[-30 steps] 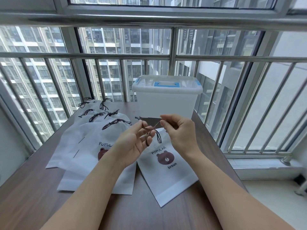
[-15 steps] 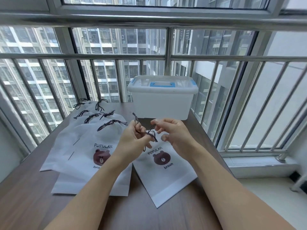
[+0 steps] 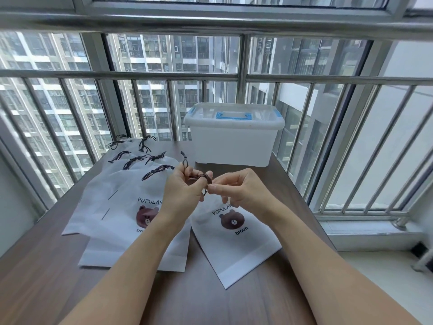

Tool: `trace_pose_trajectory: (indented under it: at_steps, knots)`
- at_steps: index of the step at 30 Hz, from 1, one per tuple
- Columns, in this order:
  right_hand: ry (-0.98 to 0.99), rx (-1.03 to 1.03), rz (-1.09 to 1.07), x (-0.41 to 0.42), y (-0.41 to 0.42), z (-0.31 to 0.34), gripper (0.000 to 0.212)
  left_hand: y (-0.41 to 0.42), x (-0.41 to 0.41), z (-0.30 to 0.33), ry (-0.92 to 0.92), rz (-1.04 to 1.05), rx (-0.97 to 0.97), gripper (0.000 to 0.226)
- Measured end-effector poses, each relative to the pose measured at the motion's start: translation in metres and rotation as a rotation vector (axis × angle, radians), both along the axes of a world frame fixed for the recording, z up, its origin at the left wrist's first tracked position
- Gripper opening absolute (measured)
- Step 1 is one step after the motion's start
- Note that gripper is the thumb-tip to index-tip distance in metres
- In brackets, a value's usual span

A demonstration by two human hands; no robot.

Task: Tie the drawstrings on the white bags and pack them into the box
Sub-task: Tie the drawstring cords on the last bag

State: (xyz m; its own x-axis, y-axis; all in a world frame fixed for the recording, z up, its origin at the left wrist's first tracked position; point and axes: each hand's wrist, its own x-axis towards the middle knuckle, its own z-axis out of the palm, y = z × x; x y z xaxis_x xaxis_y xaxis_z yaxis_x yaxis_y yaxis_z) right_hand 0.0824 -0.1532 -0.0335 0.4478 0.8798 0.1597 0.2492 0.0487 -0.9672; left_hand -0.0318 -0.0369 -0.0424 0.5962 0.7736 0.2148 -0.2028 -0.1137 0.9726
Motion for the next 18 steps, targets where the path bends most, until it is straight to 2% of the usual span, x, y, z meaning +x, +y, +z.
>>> trace_pose_trajectory:
  at_steps: [4, 8, 15, 18]
  knots:
    - [0.282, 0.080, 0.025, 0.0041, 0.0010, 0.0020, 0.015, -0.0016, -0.0024, 0.0040, 0.025, -0.007, -0.025, 0.041]
    - [0.409, 0.053, 0.128, 0.0067, -0.0003, 0.0028, 0.015, -0.0017, -0.0020, 0.0056, 0.037, -0.082, -0.107, 0.040]
    - [0.230, -0.057, 0.181, 0.0042, -0.0050, 0.0033, 0.019, -0.0041, -0.0045, 0.0098, 0.052, -0.122, -0.170, 0.041]
    - [0.077, -0.112, 0.163, 0.0021, -0.0062, 0.0037, 0.025, -0.0042, -0.0041, 0.0094, 0.065, -0.120, -0.193, 0.039]
